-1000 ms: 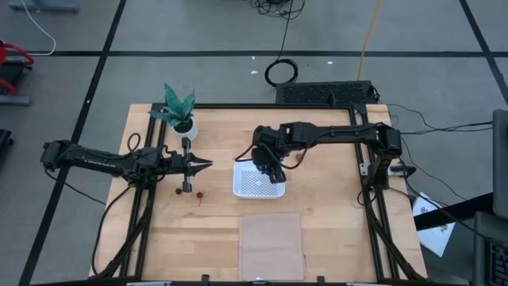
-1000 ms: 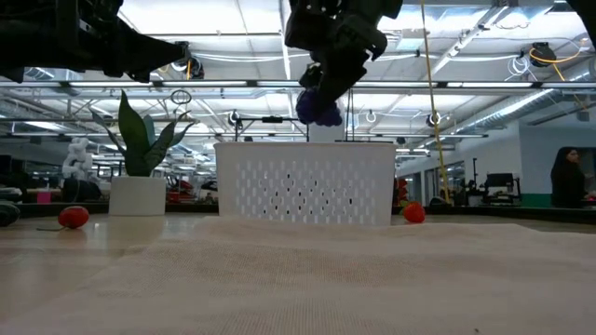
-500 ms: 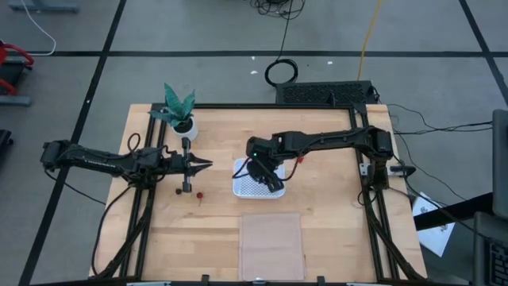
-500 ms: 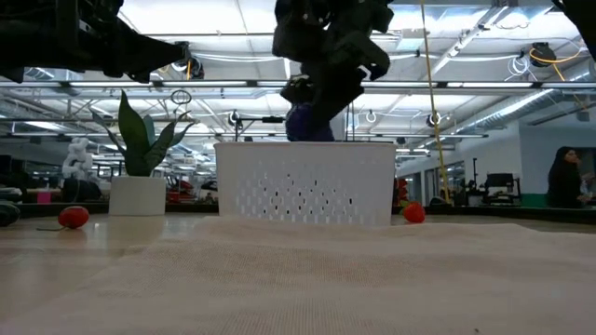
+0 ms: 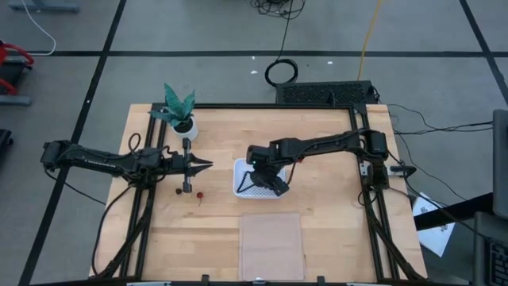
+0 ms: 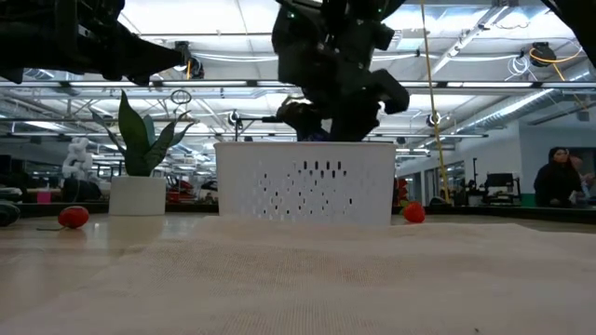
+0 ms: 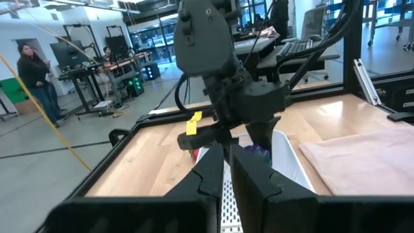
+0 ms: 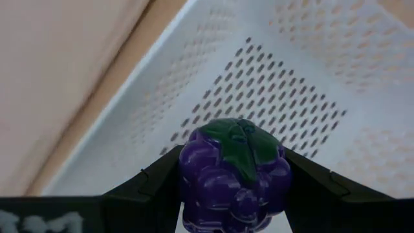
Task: Pick and placing Produce into tupperware
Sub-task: Put the purple grapes into the white bin
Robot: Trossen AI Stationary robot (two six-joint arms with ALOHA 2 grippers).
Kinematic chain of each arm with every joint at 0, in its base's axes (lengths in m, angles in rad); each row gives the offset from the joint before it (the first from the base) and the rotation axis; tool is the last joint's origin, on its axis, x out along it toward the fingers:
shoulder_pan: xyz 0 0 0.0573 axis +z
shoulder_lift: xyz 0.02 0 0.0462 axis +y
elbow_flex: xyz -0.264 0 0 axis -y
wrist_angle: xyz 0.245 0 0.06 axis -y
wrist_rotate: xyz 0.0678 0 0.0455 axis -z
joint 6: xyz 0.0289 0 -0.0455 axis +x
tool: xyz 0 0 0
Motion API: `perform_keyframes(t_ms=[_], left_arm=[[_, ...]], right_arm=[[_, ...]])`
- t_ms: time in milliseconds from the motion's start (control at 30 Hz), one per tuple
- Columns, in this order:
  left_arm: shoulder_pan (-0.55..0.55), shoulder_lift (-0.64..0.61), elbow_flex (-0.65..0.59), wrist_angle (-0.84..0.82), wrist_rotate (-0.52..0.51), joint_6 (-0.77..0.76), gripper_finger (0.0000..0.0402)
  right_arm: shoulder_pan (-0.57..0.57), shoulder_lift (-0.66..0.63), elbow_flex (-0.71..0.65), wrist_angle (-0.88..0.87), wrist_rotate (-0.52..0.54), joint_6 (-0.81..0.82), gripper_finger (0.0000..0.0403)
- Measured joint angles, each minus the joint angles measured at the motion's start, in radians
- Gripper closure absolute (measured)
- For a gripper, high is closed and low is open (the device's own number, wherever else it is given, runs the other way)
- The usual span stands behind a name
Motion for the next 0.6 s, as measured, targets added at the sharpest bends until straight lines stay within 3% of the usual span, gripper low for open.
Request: perform_keyframes(t_ms=[167, 600], left_arm=[[0.000, 0.000, 0.000, 0.001, 0.000, 0.001, 0.0369], [0.000, 0.000, 0.000, 0.002, 0.000, 0.007, 0.0369]], right_arm=[[-0.005, 0.000, -0.027, 0.007, 0.081, 0.007, 0.0202], [-0.037, 0.012, -0.031, 0.004, 0.074, 0.144, 0.0202]])
